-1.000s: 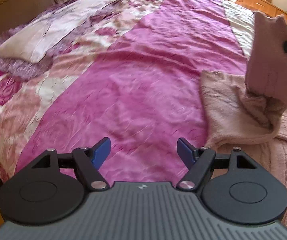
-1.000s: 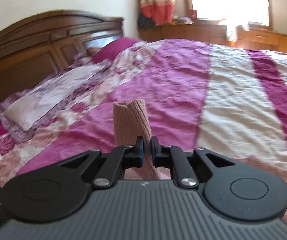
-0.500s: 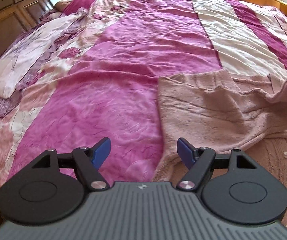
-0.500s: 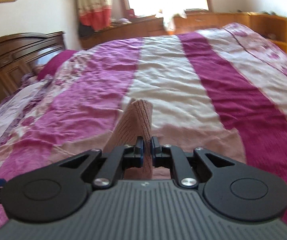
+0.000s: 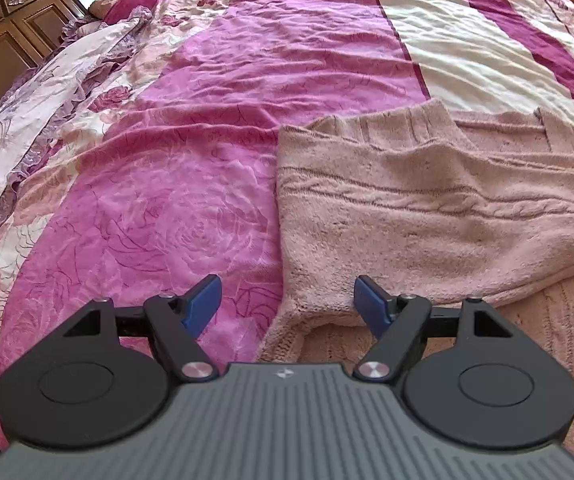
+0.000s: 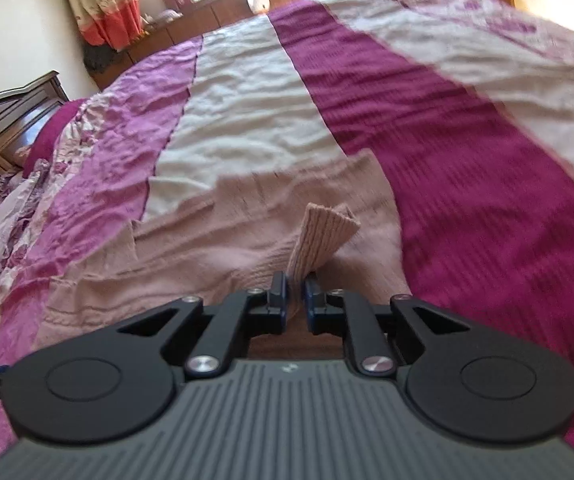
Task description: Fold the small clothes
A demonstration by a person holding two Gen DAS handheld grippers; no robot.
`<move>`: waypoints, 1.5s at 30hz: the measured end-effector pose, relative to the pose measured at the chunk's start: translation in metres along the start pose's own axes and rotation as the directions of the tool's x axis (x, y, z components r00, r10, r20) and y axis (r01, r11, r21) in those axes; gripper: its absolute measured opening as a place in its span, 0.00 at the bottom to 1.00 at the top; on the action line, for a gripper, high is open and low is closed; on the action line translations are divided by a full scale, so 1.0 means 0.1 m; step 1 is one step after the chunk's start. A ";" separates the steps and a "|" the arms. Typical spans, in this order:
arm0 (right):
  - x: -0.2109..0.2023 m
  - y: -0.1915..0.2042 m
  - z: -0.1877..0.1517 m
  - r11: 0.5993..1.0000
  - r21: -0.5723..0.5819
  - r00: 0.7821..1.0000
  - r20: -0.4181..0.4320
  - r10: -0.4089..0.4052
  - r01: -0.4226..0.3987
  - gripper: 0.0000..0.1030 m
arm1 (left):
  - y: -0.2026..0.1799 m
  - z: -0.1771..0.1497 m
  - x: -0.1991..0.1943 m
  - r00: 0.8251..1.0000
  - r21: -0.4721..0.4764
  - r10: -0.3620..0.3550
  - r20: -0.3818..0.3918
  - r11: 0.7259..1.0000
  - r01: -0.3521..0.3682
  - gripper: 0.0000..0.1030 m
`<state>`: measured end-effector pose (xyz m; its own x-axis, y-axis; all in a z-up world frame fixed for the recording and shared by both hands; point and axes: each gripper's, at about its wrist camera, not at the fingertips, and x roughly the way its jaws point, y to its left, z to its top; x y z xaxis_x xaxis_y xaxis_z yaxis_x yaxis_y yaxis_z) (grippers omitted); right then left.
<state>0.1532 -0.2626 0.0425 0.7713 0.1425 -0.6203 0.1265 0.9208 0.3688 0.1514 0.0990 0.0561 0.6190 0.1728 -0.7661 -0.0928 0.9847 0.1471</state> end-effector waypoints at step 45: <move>0.61 -0.23 0.26 0.955 -0.266 0.991 0.043 -0.124 0.131 0.16 | -0.30 0.30 0.69 0.986 -0.106 -0.002 0.164 0.994 0.020 0.86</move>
<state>0.2136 -0.2846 0.0138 0.7761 0.0115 -0.6305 0.0557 0.9947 0.0868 0.2200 0.0811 0.0175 0.7387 0.1654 -0.6534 -0.1632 0.9845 0.0647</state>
